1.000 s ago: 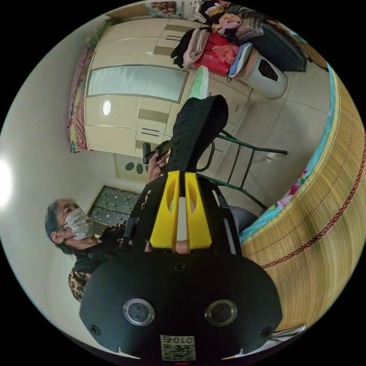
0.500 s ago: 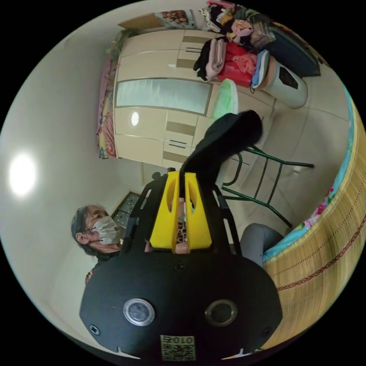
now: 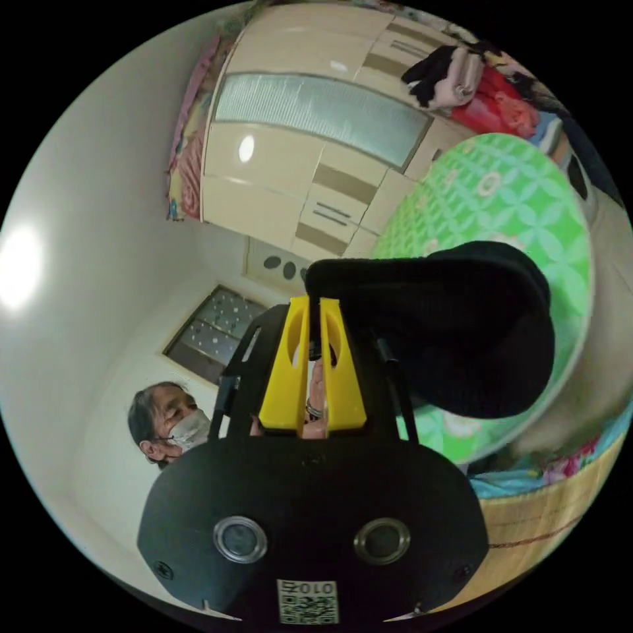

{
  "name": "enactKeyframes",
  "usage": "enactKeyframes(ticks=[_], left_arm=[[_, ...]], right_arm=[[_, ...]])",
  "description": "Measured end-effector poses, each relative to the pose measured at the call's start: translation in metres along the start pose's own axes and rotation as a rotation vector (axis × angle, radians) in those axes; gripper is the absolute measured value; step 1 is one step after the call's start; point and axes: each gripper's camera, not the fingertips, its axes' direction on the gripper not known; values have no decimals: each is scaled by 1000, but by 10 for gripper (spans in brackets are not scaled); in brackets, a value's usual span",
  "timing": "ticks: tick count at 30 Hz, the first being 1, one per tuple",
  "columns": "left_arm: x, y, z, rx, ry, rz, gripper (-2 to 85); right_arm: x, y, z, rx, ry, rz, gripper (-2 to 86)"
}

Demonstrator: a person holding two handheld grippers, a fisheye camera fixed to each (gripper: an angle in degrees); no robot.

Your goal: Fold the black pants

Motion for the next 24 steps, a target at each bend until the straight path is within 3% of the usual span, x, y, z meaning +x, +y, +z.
enactKeyframes(ticks=[4,7,9,12,16,22,24], left_arm=[[-38,29,-39,82,-14,-87,-2],[-67,48,-58,127,6,-171,-2],[-85,58,-63,121,11,-217,-2],[-99,64,-65,115,19,-240,-2],[-104,61,-65,103,28,-231,-2],[-103,73,-73,169,26,-252,-2],[-78,83,-86,234,-24,-174,-1]], right_arm=[[3,-58,146,-295,40,-53,51],[41,-66,251,-550,129,34,61],[54,-64,271,-519,118,54,66],[59,-57,234,-310,16,10,60],[81,-24,174,-180,188,74,53],[98,33,186,-249,310,98,72],[100,40,202,-282,324,78,76]])
